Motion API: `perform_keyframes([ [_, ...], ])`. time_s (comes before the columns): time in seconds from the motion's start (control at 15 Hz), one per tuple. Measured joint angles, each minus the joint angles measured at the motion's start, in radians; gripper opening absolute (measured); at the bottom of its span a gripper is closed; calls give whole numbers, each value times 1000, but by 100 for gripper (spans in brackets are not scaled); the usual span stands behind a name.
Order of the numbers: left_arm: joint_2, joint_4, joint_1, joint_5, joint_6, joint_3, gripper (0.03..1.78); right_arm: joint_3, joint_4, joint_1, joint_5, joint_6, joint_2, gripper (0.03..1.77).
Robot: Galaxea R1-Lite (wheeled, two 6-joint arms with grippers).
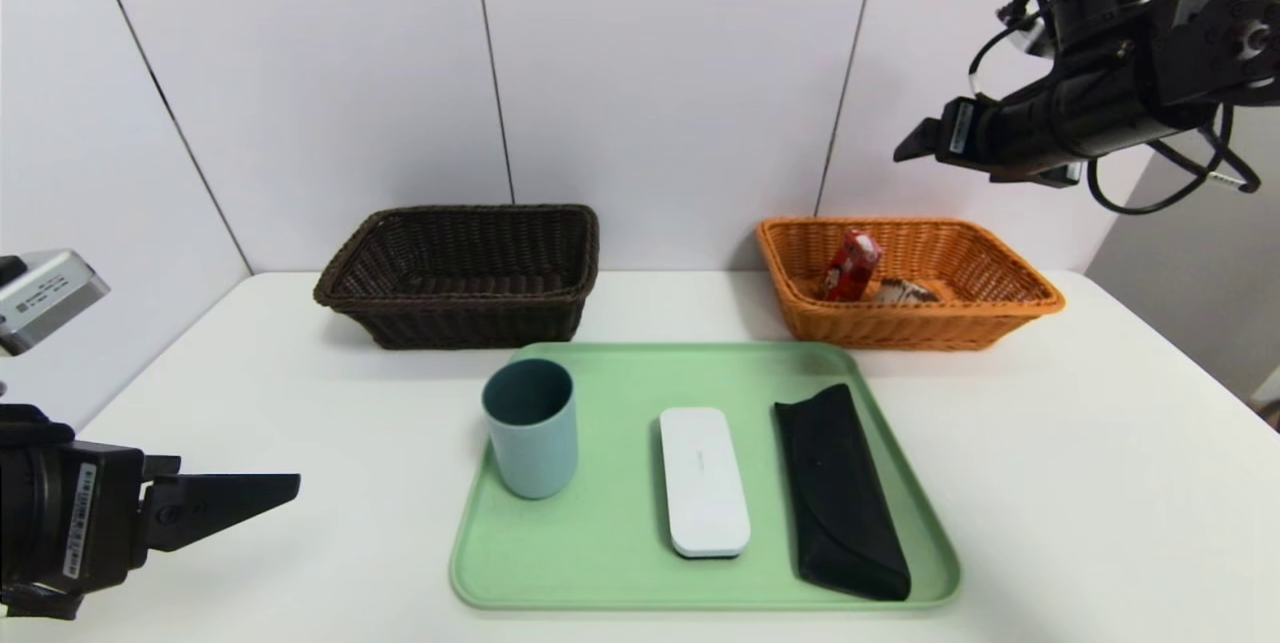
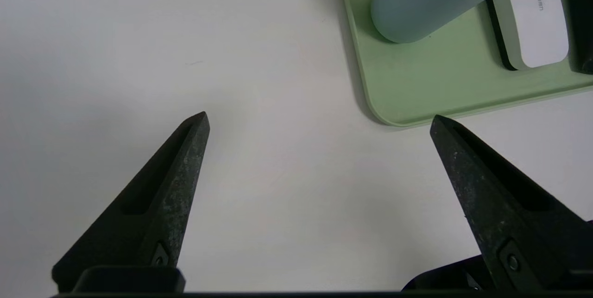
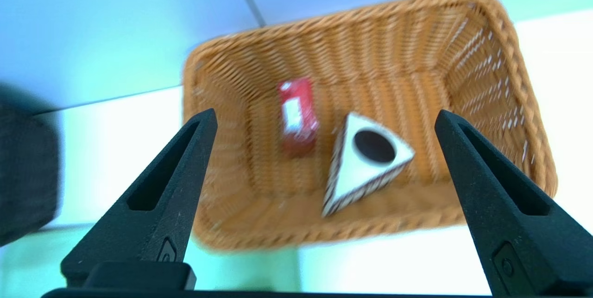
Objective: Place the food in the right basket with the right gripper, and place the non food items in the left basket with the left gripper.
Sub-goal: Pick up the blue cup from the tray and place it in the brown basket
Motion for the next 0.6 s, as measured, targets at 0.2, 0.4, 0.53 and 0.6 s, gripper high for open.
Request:
perform_keyframes([
  [0.2, 10, 0, -2, 0, 0, -21, 169, 0, 148, 64, 29, 119, -63, 166],
  [0.4, 22, 1, -4, 1, -1, -49, 169, 1, 315, 141, 90, 219, -121, 167],
  [0.53, 27, -3, -8, 3, -1, -52, 169, 1, 381, 175, 93, 256, -145, 168],
  [0.6, 26, -9, -19, 3, -2, -52, 169, 0, 416, 189, 93, 274, -154, 169],
])
